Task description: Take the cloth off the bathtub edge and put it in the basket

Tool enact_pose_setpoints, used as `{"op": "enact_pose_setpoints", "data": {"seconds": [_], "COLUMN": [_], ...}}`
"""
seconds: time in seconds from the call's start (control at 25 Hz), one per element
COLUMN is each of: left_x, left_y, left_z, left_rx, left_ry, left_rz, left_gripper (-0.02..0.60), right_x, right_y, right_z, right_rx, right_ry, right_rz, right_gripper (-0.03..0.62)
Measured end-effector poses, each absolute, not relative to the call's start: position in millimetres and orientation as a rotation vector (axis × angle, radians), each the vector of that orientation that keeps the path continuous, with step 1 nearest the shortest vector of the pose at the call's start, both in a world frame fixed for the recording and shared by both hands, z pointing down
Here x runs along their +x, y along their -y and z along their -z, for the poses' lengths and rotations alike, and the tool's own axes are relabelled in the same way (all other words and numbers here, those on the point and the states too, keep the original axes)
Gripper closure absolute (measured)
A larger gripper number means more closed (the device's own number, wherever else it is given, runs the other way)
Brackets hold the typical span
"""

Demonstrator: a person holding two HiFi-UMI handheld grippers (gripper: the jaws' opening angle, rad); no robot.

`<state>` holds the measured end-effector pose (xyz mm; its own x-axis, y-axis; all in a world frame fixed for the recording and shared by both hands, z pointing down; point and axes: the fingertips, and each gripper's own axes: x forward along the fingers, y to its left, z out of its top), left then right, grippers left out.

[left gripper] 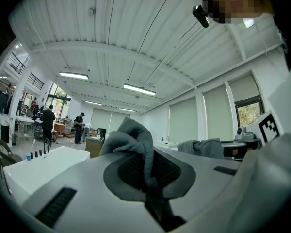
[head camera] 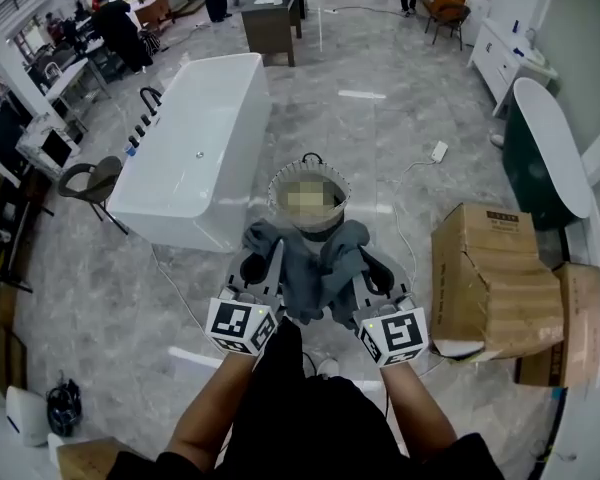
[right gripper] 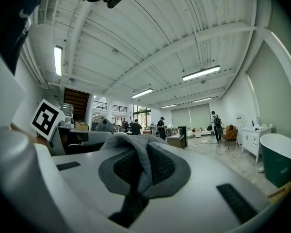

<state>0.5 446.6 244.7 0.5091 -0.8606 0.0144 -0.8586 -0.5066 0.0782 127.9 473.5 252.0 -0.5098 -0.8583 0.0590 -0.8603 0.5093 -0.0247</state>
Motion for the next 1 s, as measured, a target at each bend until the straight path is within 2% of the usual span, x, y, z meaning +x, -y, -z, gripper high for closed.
{"op": "enact_pose_setpoints", "data": {"seconds": [0.28,0.52,1.0], "left_x": [6,0,-40], "left_y": [-418,-364,-224], "left_z": [-243,-237,-218], "left_rx": [2.701,2.711,2.83], "left_ry": [1.469,1.359,1.218], "left_rz": [0.055,0.191,0.218], "left_gripper": [0.548,0.546,0.546], "right_x": [127,133,86], "right_y": [-445,-386,-240], "right_z": [-254,-257,-241], "right_rx": [1.559,1.618,1.705], "right_ry": [2.665,2.624,2.57], "right_rz": [-0.082,-0.105,-0.052], "right_gripper": [0.557,0.557,0.557]}}
